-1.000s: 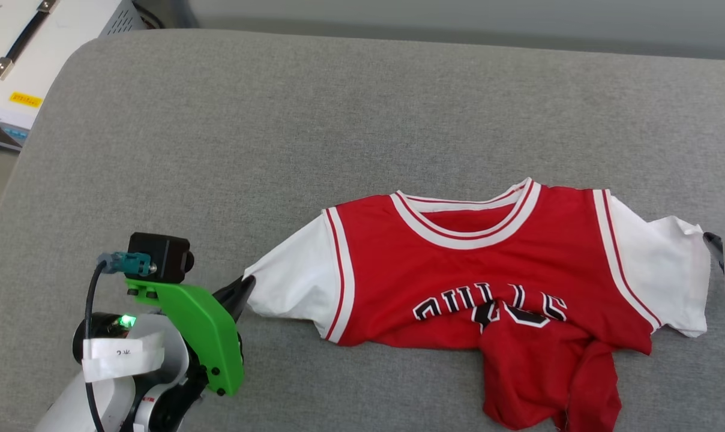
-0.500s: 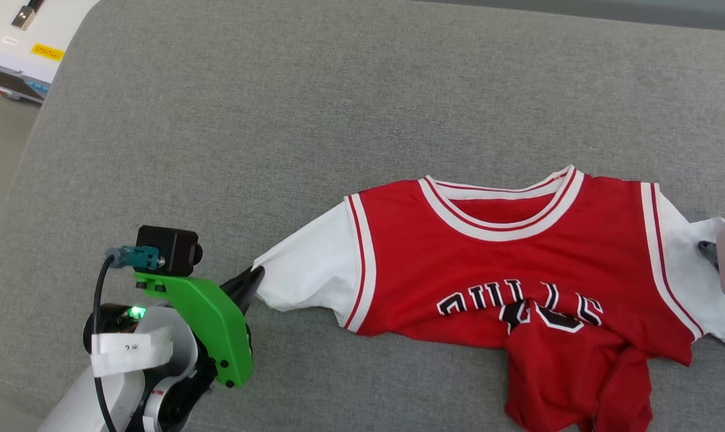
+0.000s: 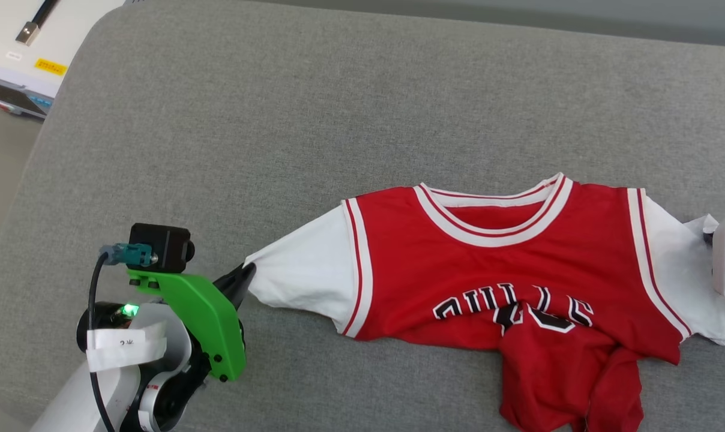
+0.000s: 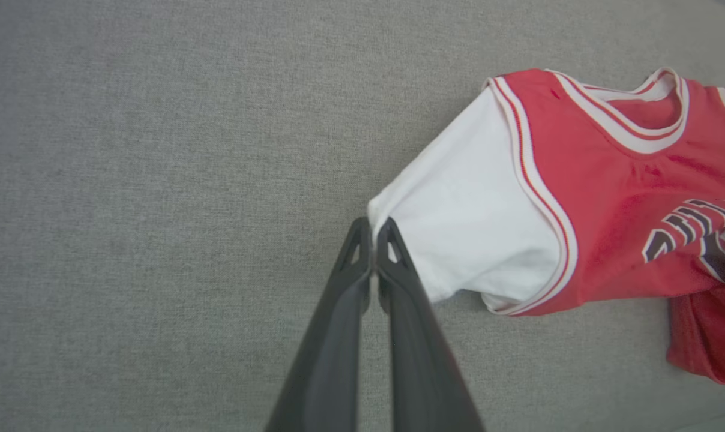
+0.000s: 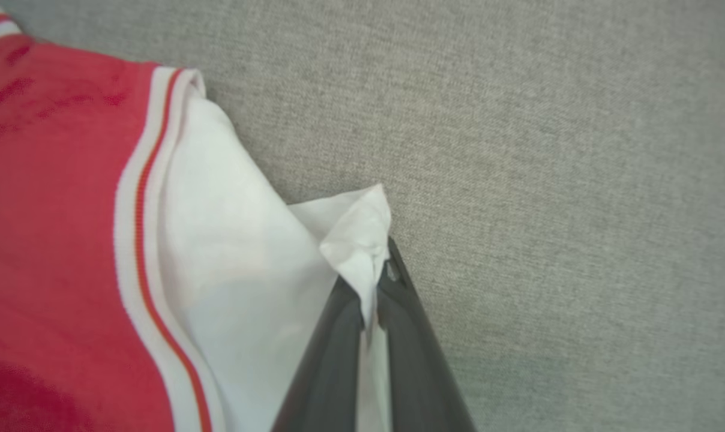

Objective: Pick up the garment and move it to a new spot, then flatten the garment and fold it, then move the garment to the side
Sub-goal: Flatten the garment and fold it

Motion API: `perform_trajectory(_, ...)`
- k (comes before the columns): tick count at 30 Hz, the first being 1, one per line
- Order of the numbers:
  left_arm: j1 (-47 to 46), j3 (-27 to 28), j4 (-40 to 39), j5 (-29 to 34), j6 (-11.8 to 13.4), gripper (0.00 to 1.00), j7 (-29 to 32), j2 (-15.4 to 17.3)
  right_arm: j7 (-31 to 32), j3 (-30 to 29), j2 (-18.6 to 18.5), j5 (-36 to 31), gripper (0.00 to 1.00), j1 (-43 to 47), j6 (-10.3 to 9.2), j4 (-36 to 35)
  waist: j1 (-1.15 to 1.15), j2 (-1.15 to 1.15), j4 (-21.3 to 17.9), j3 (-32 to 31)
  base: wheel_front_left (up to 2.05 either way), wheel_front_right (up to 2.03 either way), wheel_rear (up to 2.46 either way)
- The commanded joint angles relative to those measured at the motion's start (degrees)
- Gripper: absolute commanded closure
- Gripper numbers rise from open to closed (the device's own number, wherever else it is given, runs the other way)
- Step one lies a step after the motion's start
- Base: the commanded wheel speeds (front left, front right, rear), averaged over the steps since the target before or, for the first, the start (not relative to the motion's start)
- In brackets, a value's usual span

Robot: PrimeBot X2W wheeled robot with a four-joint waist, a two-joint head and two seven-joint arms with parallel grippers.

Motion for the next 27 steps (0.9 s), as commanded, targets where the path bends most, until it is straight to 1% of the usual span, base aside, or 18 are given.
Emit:
perform_trajectory(1, -0.6, 0.4, 0.3, -0.4, -0.2, 1.00, -0.5, 0.4, -1.4, -0.5, -0.2, 0.8, 1.00, -0.7, -0.03, 0.2, 0.00, 0.00, -0.8, -2.2, 0.00, 0.00, 0.00)
perform_trajectory(6, -0.7, 1.6, 1.0, 0.0, -0.2, 1.00, -2.2, 0.9, -5.0, -2.5, -0.6, 2.9, 1.00, -0.7, -0.03, -1.0, 0.00, 0.00, -1.9, -6.2, 0.00, 0.00, 0.00)
perform_trajectory(12, -1.1, 2.6, 0.7, 0.5, -0.4, 1.00, -3.2, 2.2, -6.2, -4.5, -1.6, 5.1, 1.00, 0.2, -0.03, -4.6, 0.00, 0.00, -3.1, -10.4, 0.00, 0.00, 0.00)
perform_trajectory(15, -1.4, 3.5, 0.1, 1.1, -0.4, 1.00, -4.3, 2.9, -6.6, -5.5, -2.0, 5.9, 1.00, 1.0, -0.03, -7.5, 0.00, 0.00, -3.8, -12.4, 0.00, 0.00, 0.00)
perform_trajectory(19, -2.3, 4.9, -1.3, 2.0, -0.3, 1.00, -6.5, 3.5, -6.7, -7.5, -1.7, 7.3, 1.00, 2.0, -0.03, -11.7, 0.00, 0.00, -4.5, -14.6, 0.00, 0.00, 0.00)
perform_trajectory(27, -5.6, 8.1, -4.4, 4.3, -0.2, 1.00, -10.7, 4.9, -5.9, -11.9, -0.3, 9.1, 1.00, 1.7, -0.03, -20.5, 0.00, 0.00, -5.7, -16.4, 0.00, 0.00, 0.00)
